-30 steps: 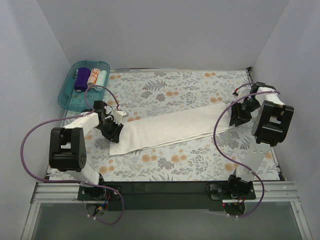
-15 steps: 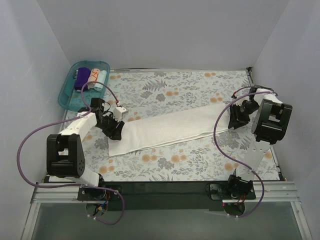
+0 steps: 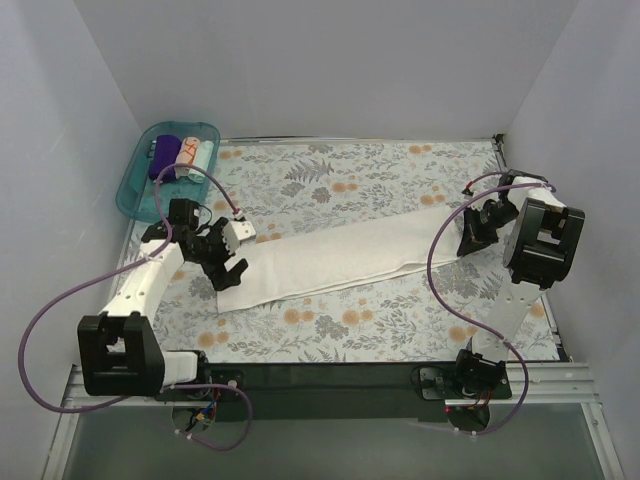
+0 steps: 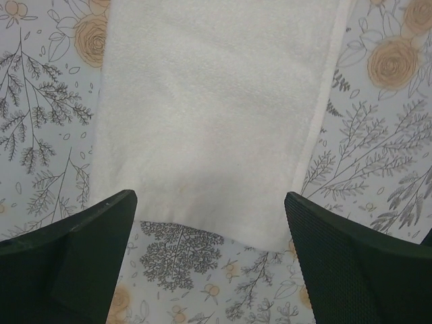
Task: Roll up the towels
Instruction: Fold the towel
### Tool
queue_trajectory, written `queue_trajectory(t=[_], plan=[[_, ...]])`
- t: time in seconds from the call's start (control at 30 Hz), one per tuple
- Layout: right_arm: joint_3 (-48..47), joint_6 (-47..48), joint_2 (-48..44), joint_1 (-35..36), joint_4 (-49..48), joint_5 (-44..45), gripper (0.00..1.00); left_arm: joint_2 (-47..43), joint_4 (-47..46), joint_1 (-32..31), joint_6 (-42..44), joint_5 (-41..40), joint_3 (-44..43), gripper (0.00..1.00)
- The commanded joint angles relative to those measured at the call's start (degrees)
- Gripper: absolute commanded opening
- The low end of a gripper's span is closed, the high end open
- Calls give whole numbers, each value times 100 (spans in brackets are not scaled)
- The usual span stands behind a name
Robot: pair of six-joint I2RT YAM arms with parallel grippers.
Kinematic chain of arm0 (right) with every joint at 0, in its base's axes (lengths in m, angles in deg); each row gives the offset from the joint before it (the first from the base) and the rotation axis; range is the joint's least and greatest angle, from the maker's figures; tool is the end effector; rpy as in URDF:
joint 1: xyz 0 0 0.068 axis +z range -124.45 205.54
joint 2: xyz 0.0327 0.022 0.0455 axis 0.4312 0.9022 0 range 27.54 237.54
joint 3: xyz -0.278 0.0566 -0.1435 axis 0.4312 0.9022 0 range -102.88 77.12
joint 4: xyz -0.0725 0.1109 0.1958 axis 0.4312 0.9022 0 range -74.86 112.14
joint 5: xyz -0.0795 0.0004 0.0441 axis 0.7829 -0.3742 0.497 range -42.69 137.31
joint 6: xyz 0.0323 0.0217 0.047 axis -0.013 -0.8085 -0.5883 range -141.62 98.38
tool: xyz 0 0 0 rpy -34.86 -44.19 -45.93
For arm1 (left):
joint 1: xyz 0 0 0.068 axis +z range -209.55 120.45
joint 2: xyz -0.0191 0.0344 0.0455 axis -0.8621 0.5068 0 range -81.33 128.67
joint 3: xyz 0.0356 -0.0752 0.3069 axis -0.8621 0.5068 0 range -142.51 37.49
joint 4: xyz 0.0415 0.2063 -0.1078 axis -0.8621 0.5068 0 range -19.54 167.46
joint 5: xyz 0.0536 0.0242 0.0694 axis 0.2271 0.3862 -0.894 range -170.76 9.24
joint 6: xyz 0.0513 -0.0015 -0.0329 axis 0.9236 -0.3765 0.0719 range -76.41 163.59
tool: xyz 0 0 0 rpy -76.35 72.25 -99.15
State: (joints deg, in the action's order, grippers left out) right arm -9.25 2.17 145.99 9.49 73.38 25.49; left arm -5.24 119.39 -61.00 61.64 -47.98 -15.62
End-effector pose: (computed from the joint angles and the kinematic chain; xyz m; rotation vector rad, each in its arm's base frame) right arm 0.3736 -0.0899 0.2051 -0.1986 2.9621 0.5407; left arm 0.2038 -0.0299 0.2781 0.5737 2.6040 -0.7141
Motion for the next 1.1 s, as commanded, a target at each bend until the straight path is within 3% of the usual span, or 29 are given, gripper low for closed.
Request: queue_trajectory(t=[0.0, 0.17, 0.33, 0.47, 0.93, 1.03, 1.07], plan=[[-222, -24, -349, -3, 205, -384, 1, -578, 249, 5, 1437, -306, 335, 87], [-424, -32, -446, -3, 320, -533, 1, -587, 259, -22, 2072, -798, 582, 87], [-898, -32, -516, -12, 557, -657, 1, -420, 214, -22, 1677, -572, 397, 86], [-1084, -24, -665, -12, 557, -192, 1, -297, 170, -22, 1430, -483, 248, 85], [-109, -270, -157, -29, -357, 1065, 1, -156, 12, -22, 1105, -386, 265, 85], [-126, -270, -86, -29, -375, 1119, 12, -130, -15, -22, 1043, -377, 256, 85], [-135, -252, -120, -29, -383, 1128, 22, -130, -15, -22, 1026, -368, 265, 85]])
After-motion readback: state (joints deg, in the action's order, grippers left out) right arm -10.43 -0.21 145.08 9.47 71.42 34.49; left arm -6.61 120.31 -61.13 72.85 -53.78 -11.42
